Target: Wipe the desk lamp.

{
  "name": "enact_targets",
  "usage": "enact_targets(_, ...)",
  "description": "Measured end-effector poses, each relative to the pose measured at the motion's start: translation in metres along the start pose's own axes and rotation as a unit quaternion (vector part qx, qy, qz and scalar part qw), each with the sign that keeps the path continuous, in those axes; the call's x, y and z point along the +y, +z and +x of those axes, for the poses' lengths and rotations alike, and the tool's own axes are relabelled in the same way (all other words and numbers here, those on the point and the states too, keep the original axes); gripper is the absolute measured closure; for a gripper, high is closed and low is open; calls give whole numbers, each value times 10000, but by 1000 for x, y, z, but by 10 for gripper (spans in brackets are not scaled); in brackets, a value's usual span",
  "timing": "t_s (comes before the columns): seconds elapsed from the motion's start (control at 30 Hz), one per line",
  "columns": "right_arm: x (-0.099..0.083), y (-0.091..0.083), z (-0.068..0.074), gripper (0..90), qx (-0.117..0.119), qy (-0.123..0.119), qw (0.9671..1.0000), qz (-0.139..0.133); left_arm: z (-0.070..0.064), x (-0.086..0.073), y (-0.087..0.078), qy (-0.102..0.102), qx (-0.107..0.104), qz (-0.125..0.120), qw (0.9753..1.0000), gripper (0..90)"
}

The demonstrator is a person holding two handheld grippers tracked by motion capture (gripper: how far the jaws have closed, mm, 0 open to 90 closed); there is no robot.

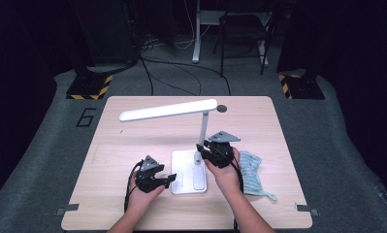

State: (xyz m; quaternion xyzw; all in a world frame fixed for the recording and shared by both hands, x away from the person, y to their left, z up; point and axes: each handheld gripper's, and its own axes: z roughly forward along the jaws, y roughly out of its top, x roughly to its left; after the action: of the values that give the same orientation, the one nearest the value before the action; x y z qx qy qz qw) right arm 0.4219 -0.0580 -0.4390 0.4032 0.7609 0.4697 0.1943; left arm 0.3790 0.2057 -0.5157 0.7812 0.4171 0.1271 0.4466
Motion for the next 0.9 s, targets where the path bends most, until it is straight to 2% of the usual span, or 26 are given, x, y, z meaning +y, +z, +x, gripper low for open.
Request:
enact_targets(0.03, 1, 1, 1, 701, 53, -32, 10000, 16, 0, 0, 0, -44, 7, -3, 10000, 316)
enact_targets(0.13, 2, 3, 5, 751, 234, -118, 9996, 61, 0, -1, 0, 8, 69, -43, 10000, 316)
enact_targets(0.2, 4, 5, 9, 767, 397, -212, 9989, 111, 2, -1, 0, 65, 31, -14, 10000, 316)
enact_targets(0.27, 5, 7, 15, 768, 526, -319, 9980, 151, 2, -1, 1, 56, 31, -19, 10000, 316)
enact_targets(0.37, 6, 9, 18, 767, 570, -422, 9974, 148, 1, -1, 1, 61, 36, -11, 10000, 315)
enact_targets(0.43, 6, 10, 18, 763, 598, -372, 9974, 126, 2, -1, 1, 86, 40, 7, 10000, 315)
enact_targets(0.5, 5, 8, 17, 719, 660, -329, 9973, 67, 3, -1, 1, 68, 28, 45, 10000, 315)
enact_targets(0.57, 2, 5, 16, 656, 618, -283, 9977, 43, 3, -2, 2, -25, 72, -11, 10000, 315)
enact_targets(0.6, 0, 3, 15, 626, 586, -244, 9980, 41, 4, -2, 3, -9, 70, -5, 10000, 316)
enact_targets(0.73, -16, -6, 13, 590, 390, -288, 9987, 134, 5, -2, 3, -35, 78, 7, 10000, 321)
enact_targets(0.9, -48, -23, 12, 566, 226, -248, 9990, 304, 5, -2, 5, -20, 50, 21, 10000, 323)
